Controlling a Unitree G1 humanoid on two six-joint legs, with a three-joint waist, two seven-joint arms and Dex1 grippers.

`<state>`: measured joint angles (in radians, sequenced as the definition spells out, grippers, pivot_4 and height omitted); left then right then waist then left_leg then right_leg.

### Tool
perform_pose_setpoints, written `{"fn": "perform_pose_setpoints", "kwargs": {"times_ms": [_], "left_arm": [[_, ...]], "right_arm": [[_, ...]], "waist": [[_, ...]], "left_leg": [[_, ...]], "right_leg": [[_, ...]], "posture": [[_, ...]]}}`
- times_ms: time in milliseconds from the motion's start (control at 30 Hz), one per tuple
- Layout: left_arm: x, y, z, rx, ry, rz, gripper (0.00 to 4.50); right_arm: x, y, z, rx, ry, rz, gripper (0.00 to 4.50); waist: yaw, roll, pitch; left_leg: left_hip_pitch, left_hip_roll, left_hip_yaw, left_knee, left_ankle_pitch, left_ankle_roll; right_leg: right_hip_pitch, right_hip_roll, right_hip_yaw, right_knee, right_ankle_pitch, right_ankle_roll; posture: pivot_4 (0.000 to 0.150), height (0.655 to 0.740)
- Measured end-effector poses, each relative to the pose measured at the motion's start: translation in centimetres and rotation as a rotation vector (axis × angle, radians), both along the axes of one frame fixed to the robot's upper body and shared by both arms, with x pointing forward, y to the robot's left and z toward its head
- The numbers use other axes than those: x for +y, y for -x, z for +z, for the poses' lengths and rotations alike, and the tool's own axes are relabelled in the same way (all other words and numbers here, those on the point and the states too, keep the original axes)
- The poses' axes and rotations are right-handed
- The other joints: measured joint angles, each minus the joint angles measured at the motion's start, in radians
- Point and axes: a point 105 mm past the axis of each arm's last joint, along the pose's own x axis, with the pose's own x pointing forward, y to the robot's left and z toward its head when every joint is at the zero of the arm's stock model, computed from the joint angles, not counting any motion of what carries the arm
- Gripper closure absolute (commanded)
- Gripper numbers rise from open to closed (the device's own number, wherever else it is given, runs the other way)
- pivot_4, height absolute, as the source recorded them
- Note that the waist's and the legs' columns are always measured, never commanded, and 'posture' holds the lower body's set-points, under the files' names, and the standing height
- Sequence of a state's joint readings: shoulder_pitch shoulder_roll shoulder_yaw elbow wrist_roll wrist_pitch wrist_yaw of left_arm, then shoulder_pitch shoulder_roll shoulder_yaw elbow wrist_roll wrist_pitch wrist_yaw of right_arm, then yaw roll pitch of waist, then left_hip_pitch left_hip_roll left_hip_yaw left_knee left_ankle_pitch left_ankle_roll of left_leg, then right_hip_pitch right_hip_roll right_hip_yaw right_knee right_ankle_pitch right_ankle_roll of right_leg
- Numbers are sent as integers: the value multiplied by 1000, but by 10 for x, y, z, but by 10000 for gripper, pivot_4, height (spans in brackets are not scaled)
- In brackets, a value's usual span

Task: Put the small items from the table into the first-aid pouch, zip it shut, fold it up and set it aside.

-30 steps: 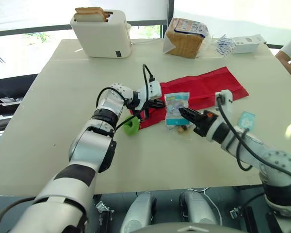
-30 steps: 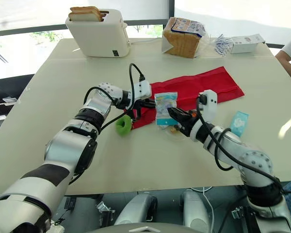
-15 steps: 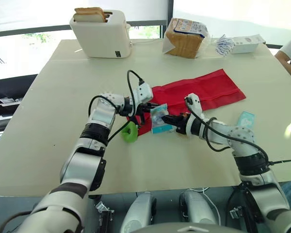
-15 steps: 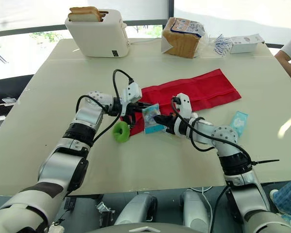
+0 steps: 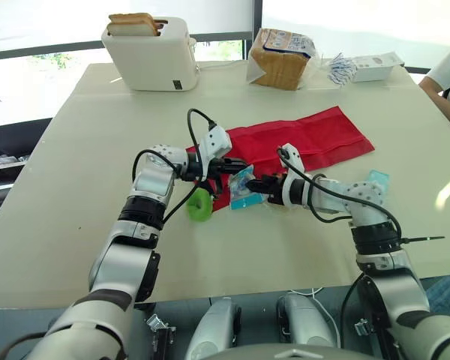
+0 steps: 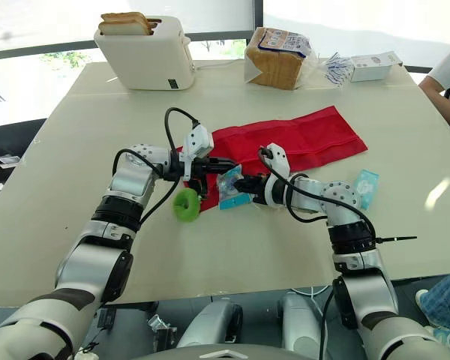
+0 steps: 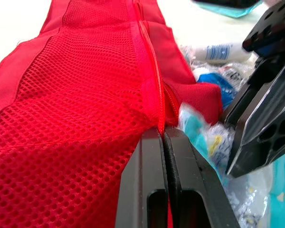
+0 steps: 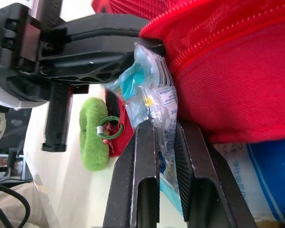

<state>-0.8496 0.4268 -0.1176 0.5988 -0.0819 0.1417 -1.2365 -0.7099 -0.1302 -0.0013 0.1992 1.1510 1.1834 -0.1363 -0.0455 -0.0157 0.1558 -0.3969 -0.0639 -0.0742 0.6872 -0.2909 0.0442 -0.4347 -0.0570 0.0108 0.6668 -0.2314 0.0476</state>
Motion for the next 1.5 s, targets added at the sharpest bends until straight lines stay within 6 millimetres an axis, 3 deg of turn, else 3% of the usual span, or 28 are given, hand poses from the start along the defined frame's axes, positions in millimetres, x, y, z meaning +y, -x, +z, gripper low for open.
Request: {"fn": "perform_pose_setpoints", "kwargs": {"times_ms": [533, 833, 1167, 1500], "left_arm": [[5, 8, 3, 52, 15, -7, 45000], [13, 2, 3, 222, 78, 68, 45000], [13, -3, 9, 359, 108, 121, 45000], [18, -10, 5, 372, 69, 182, 45000]], "right_arm": [[12, -19, 8, 100, -124, -59, 44981], [14, -20, 11, 114, -175, -73, 44981], [15, -17, 14, 103, -150, -73, 44981], [22, -27, 13, 98, -75, -105, 44981]], "waist": [[-25, 2, -9], [-27, 2, -9], [-25, 2, -9], [-26, 2, -9]], "left_leg": [[2, 0, 0, -2, 0, 0], [3, 0, 0, -2, 0, 0], [0, 0, 0, -2, 0, -1], [0, -1, 1, -2, 1, -2]], "right_leg": [[0, 0, 2, 3, 0, 0], [-1, 0, 2, 4, 0, 0], [-5, 0, 3, 6, 0, 0], [-7, 0, 5, 10, 0, 0]], "posture": [[1500, 7400], [1500, 7400], [1500, 7400], [1500, 7400]]}}
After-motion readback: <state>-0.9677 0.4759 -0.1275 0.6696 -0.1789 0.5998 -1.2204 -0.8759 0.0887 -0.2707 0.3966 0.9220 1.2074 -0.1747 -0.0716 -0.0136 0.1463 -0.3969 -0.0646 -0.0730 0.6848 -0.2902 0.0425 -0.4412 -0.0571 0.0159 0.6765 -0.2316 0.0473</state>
